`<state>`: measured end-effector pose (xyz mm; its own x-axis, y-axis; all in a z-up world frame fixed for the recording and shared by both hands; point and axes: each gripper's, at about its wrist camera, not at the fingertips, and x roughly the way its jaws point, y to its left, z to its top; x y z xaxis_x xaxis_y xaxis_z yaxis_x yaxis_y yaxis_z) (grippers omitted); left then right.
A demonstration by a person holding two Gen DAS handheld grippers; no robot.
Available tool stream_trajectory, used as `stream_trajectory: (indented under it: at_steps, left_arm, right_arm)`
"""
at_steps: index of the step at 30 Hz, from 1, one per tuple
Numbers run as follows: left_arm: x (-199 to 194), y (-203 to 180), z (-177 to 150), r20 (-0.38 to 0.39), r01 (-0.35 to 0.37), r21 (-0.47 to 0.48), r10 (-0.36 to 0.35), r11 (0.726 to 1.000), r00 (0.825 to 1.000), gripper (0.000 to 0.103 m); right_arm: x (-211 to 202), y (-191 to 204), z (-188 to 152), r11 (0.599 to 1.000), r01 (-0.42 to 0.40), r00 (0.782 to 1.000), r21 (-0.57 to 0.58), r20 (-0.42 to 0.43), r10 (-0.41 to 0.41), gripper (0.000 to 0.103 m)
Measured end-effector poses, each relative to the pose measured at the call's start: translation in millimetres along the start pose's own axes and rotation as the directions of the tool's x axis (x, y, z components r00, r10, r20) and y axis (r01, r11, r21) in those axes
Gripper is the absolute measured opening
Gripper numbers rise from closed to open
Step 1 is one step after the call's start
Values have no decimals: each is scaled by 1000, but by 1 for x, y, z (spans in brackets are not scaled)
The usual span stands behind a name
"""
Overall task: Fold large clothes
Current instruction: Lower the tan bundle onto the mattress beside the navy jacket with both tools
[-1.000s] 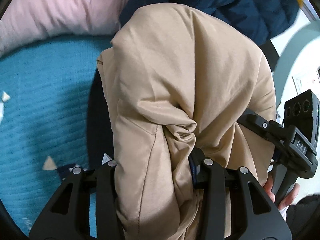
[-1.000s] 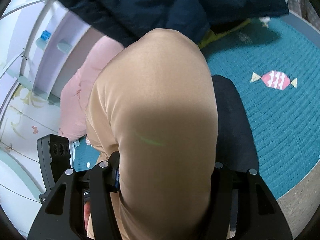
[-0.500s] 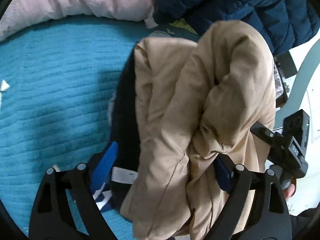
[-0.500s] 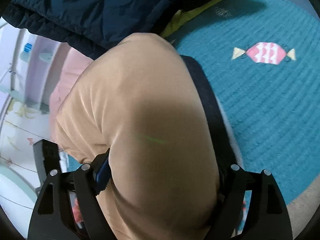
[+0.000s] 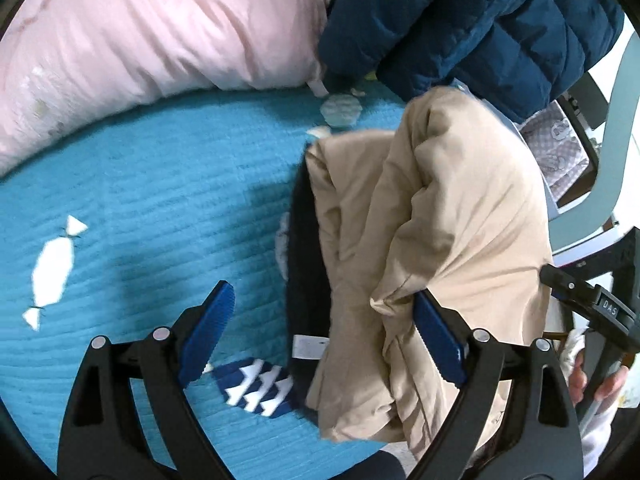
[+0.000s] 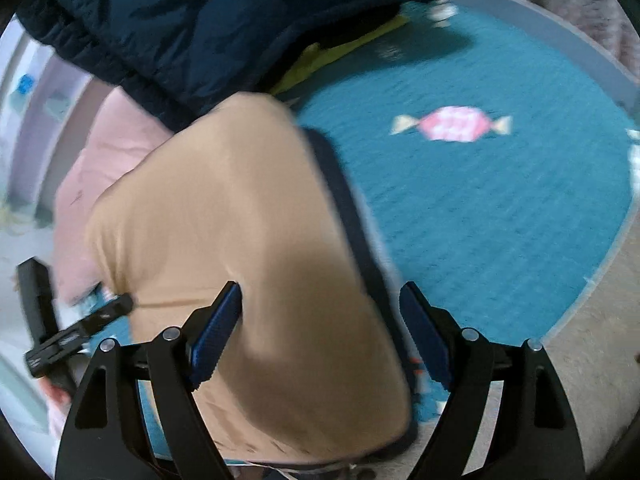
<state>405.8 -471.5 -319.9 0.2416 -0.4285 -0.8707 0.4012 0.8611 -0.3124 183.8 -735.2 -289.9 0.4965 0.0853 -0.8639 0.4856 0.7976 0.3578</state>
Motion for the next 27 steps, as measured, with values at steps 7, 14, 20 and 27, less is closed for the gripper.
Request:
stream_trajectory:
  at_steps: [7,14,20,27]
  left_arm:
    - [-50,-12,-6,84,108,-59,-103,992,991,89]
    - [-27,-65,-40,-39,260,-18,-261,965,965,81]
    - [34,-50,-67,-137,159,-64,-166,985,977,38]
    - [51,-43,-59,-172,143,-74,-154,987,973,38]
  right_arm:
    - [-58,4,-10,992,-122,986,40,122,117,77]
    - [-37,45,-19,973,-230,972,7,-45,230,23]
    - [25,44,-32,996,-84,986,34,-144,88,21]
    - [45,37,-37,983,-129,973,127,-175,151,23]
